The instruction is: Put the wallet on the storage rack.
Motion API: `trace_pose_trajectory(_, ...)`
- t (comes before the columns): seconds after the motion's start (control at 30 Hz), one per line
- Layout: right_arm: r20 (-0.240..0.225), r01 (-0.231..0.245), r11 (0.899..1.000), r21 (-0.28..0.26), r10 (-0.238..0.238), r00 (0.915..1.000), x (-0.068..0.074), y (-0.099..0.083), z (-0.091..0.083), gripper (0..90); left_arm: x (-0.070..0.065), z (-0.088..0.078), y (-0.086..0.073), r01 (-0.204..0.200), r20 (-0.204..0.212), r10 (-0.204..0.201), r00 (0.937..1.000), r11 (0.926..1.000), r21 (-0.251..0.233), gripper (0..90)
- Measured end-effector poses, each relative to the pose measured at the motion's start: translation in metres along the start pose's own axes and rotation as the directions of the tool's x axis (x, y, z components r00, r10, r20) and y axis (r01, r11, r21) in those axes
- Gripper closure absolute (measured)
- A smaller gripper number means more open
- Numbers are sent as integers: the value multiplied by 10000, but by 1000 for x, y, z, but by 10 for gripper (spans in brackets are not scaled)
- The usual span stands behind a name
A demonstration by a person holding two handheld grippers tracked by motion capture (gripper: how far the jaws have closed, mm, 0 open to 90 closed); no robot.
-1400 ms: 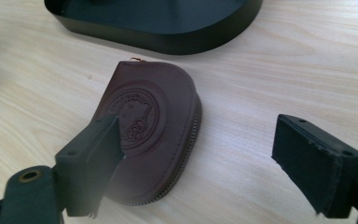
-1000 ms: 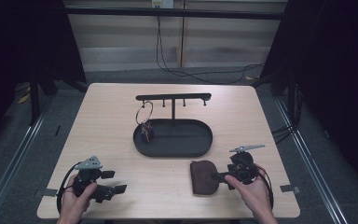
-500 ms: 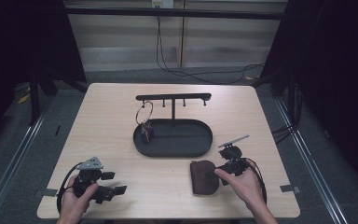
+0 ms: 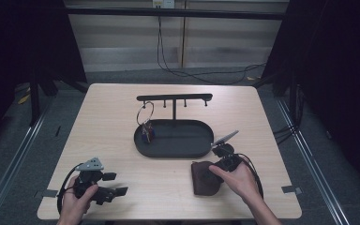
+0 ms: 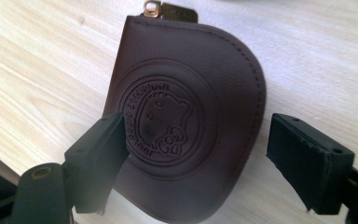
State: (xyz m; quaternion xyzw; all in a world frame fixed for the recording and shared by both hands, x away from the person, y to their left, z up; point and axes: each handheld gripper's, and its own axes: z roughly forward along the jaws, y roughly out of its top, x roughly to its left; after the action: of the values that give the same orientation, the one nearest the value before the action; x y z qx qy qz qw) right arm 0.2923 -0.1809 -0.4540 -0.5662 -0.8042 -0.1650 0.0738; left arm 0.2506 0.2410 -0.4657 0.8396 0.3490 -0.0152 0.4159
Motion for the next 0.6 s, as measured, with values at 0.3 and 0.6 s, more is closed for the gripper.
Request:
trace_pose_trajectory(0.3,97,-46,9990,439,42,9999,3,8,14,169,0,1,0,-16,32,16,10000,9999,109,199)
trace_pose_trajectory(0.6,-209,-190,9986,492,200,9996,0,9,17,199,-1,3,1,-48,31,48,10000,9999,127,199)
